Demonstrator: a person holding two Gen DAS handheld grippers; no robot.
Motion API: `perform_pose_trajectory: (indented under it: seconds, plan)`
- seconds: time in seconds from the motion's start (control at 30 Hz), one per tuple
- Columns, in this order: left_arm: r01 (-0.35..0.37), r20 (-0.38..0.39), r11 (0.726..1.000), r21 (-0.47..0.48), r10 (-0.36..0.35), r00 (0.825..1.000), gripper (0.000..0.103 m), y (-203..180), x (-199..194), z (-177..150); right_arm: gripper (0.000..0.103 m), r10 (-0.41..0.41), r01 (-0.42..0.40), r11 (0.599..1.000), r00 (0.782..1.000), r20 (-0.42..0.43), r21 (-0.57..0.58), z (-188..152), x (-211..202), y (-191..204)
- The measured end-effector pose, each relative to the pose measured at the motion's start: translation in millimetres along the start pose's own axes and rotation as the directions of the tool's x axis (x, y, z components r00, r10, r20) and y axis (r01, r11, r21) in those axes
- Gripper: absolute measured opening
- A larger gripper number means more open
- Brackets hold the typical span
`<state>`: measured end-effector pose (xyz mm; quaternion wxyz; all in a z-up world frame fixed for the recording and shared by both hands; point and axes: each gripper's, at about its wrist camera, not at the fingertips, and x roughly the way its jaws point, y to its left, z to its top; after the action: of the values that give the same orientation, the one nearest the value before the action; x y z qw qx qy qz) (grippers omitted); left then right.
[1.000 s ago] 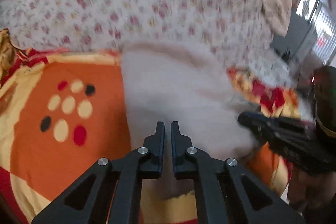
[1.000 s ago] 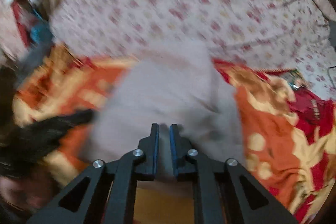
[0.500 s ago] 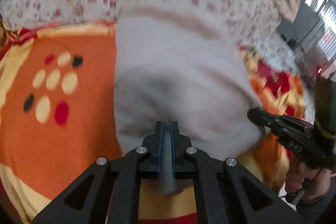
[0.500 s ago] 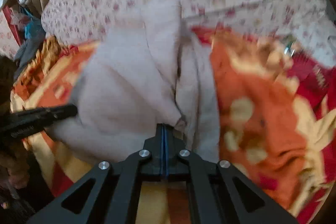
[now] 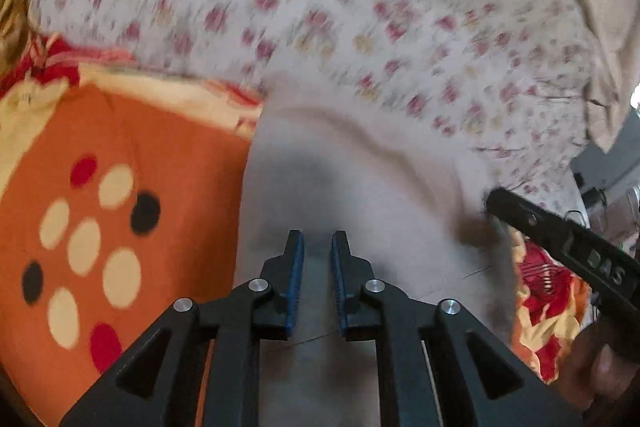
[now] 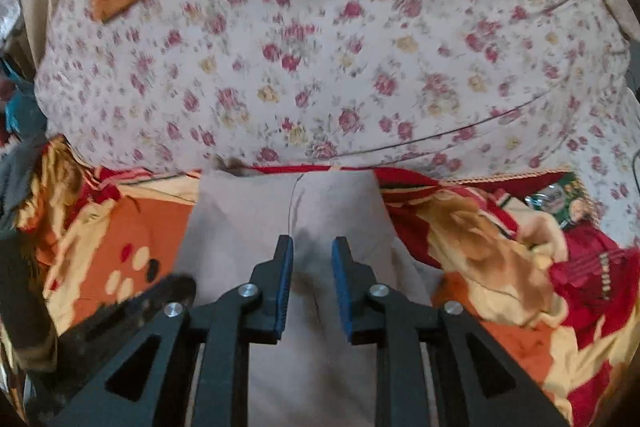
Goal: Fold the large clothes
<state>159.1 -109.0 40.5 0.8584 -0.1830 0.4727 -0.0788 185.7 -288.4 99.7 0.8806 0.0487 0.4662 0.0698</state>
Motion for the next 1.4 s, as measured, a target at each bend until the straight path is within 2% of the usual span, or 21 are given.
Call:
perform_pose_trajectory:
  seconds: [0.1,0.17,0.23,0.43,0.83,0.93,1.07,1.27,1.33,1.4]
  plan:
    - [-0.056,0.026,0.997,0.059,0.055,0.998,0.006,-5.5,3.4,-3.6,0.020,0.006,-0.006,1.000,1.000,-0.025,-0.004,-0.9,28.8,-3.1]
    - [-0.059,0.038,0.996,0.070,0.057,0.998,0.006,-5.3,4.2,-5.0,0.020,0.006,-0.007,1.000,0.999,-0.034,-0.017,-3.0,42.1,-5.9]
    - [-0.072,0.045,0.994,0.081,0.068,0.997,0.006,-6.4,5.7,-8.2,0.021,-0.029,0.027,0.999,0.999,-0.044,-0.034,-4.0,56.6,-11.7]
    - [-0.112,0.072,0.984,0.136,0.103,0.992,0.006,-16.6,8.9,-12.0,0.022,-0.044,0.044,0.999,0.998,-0.055,-0.002,-10.4,85.9,-36.1]
    - [-0.113,0.057,0.983,0.143,0.106,0.993,0.007,-14.9,17.9,-12.0,0.024,-0.060,0.059,0.998,0.996,-0.061,-0.016,-12.0,113.9,-42.9]
    - [-0.098,0.041,0.987,0.127,0.093,0.995,0.007,-11.8,22.8,-12.0,0.024,-0.049,0.049,0.999,0.996,-0.069,-0.004,-10.6,120.6,-47.2]
    - [-0.042,0.030,0.996,0.077,0.040,0.999,0.009,-2.4,23.4,-9.5,0.024,-0.024,0.026,1.000,0.997,-0.079,0.017,-8.5,126.4,-54.9]
    - [0.022,0.026,0.999,0.026,-0.023,0.999,0.013,4.6,18.4,-6.2,0.024,-0.032,0.033,0.999,0.997,-0.072,0.012,-7.9,125.7,-52.4]
    - [0.026,0.032,1.000,0.009,-0.026,0.999,0.013,5.8,14.9,1.0,0.024,-0.037,0.038,0.999,0.997,-0.066,0.009,-8.4,124.7,-51.6]
    - [-0.027,0.100,0.999,-0.046,0.031,0.995,0.013,10.9,8.2,15.0,0.024,-0.042,0.042,0.999,0.998,-0.053,0.008,-10.0,123.0,-50.0]
